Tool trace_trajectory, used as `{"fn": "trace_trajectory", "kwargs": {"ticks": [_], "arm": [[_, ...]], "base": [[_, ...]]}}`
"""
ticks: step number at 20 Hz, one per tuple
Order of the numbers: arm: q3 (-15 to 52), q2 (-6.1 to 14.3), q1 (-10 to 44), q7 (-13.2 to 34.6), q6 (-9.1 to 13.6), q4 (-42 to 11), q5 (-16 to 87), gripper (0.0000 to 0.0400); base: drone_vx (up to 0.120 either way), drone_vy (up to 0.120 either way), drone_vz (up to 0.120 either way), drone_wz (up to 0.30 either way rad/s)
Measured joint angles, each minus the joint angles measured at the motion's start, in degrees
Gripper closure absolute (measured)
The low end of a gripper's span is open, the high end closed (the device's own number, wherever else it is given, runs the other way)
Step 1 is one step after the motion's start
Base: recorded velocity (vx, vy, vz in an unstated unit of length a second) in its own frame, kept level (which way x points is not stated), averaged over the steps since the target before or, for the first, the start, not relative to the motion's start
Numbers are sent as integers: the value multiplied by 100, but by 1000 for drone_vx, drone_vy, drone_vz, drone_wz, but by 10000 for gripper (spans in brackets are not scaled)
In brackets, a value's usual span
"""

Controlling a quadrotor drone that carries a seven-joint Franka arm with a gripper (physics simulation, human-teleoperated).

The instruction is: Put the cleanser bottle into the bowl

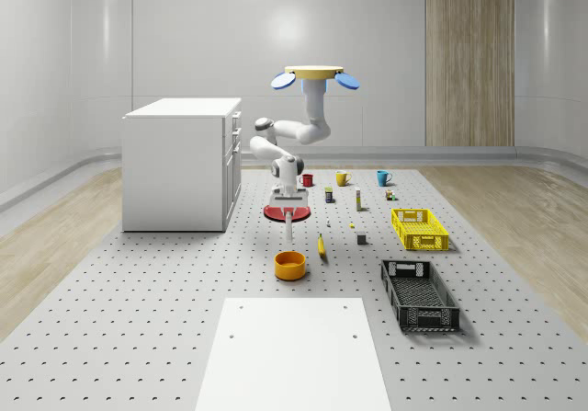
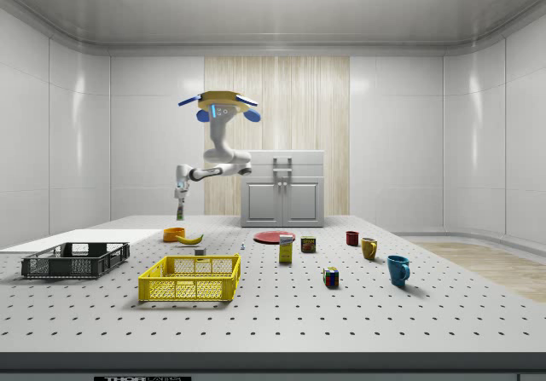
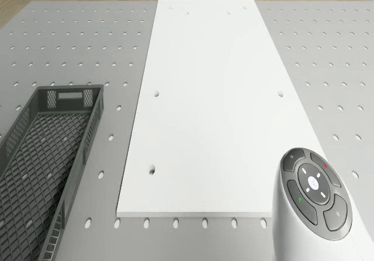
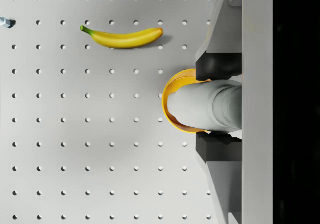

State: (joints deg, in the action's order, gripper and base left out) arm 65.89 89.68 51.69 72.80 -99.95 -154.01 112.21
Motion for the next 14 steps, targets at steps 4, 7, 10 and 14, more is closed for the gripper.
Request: {"fn": "trace_trajectory", "kwargs": {"ticks": [4,7,10,14], "arm": [[0,3,1,1,-3,0,-1,251],[0,5,2,3,-5,0,-2,251],[0,7,3,2,-6,0,-3,251],[0,9,4,4,-9,1,-4,251]], "base": [[50,0,-110,0],[0,13,0,0],[0,107,0,0],[70,0,0,0]]}}
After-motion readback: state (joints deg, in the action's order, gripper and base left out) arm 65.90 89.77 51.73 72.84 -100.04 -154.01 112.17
